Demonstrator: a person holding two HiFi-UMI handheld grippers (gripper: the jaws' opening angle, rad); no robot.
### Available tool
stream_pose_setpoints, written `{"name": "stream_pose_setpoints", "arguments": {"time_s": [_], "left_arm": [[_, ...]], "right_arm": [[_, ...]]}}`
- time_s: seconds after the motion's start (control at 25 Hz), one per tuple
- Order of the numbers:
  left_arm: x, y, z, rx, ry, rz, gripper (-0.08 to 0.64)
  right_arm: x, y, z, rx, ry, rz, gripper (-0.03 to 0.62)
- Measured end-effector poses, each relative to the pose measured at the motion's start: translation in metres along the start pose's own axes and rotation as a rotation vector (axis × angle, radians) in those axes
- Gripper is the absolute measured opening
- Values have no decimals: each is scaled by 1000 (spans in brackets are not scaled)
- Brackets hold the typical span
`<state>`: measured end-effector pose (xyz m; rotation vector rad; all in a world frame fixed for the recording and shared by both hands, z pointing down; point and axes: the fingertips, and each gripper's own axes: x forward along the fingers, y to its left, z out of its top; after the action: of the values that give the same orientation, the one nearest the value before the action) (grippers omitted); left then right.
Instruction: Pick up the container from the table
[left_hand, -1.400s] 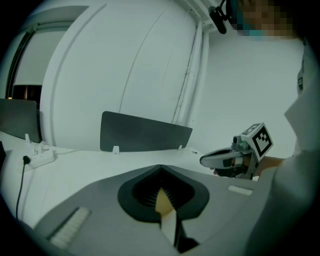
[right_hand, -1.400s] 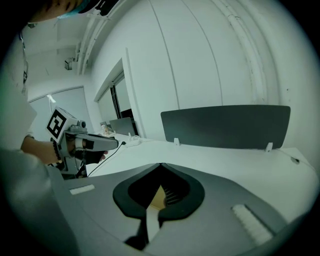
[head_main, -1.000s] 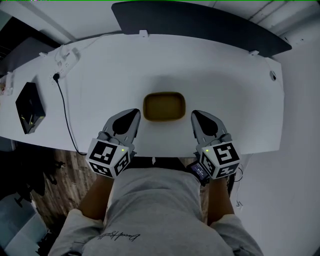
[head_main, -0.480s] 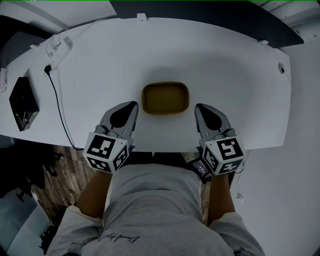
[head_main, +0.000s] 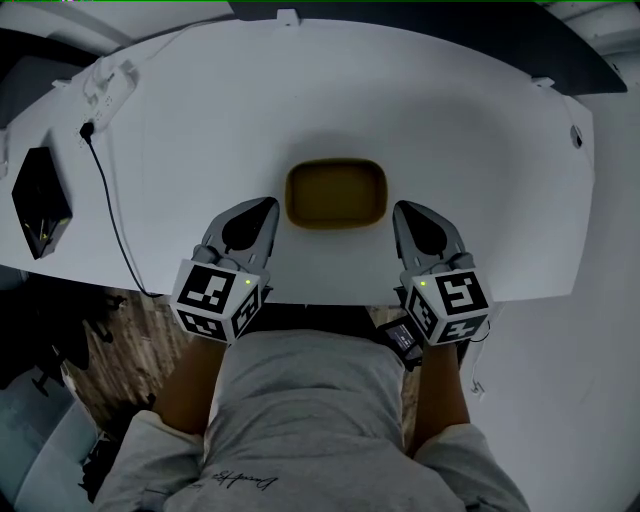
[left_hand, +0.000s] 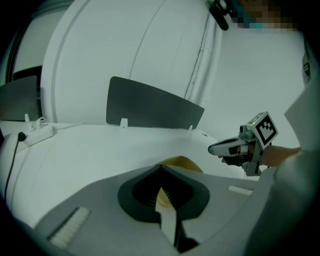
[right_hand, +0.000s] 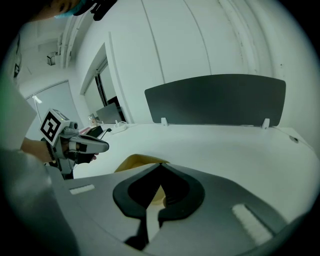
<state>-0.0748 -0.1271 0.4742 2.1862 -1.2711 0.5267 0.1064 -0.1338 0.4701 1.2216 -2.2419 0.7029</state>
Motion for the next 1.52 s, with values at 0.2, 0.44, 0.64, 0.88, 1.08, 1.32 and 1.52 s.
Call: {"name": "stream_pose_setpoints", "arguments": {"time_s": [0.2,0.44,0.64,0.88,1.08,1.32,1.52], "left_arm": [[7,5,-6,-11,9,1,2],[14,11,-17,-15,34,7,2],[17,13,-25,-28,51,11,7],[26,13,-30,-40,68,-1,40],[34,13,-39,-44,91,2,72],[43,15,-50,-89,116,1,111],[48,15,-56,-113,131,-4,127]], "right_arm": [[10,1,-5,0,14,1,15],[20,-1,-9,-10,24,-7,15],[28,-2,-17,-7,48,-6,33],[35,-8,-24,3,70,-18,67],[40,-13,-31,11,87,-24,81],[49,-15,-34,15,101,-27,98],[54,-15,-40,12,121,-23,110]]}}
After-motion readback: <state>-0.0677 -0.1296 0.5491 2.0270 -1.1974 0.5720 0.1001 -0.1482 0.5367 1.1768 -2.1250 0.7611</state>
